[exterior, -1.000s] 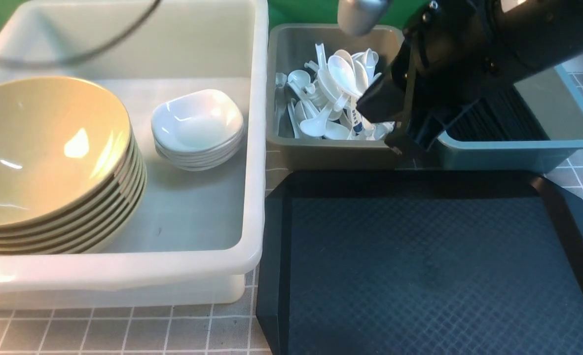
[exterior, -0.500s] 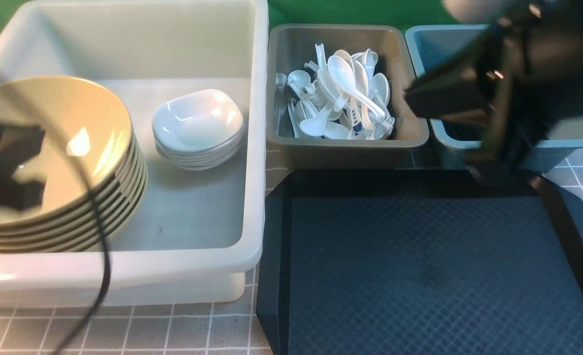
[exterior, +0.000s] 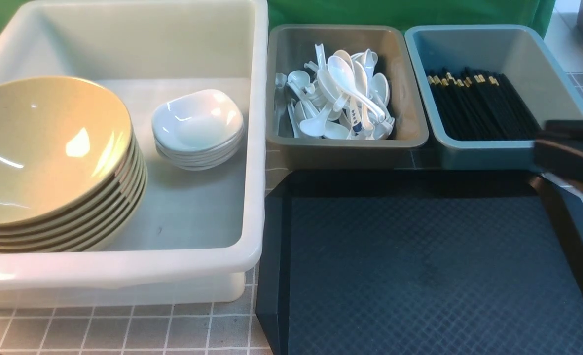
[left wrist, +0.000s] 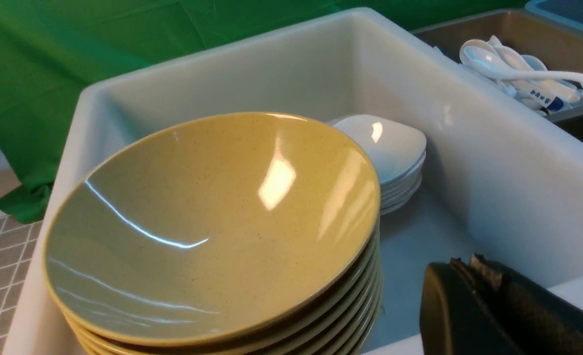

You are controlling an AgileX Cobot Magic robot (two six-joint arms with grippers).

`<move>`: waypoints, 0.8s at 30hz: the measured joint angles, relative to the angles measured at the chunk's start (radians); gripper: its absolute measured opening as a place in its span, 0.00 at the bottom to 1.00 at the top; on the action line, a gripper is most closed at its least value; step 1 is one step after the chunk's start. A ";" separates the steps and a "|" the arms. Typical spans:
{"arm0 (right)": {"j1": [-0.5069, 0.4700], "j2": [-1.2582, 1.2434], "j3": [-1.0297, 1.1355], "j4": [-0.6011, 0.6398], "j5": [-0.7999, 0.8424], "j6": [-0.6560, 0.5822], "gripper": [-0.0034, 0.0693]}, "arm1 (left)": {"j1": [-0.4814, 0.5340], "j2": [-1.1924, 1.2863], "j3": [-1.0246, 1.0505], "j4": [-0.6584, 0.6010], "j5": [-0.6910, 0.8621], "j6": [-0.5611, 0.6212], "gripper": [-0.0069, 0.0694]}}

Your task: On grey table put chopsticks spoon bowls plates into blue grey white boxes.

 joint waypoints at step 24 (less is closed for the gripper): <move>0.000 -0.028 0.027 0.002 0.000 0.004 0.18 | 0.000 -0.015 0.000 0.000 -0.001 0.000 0.08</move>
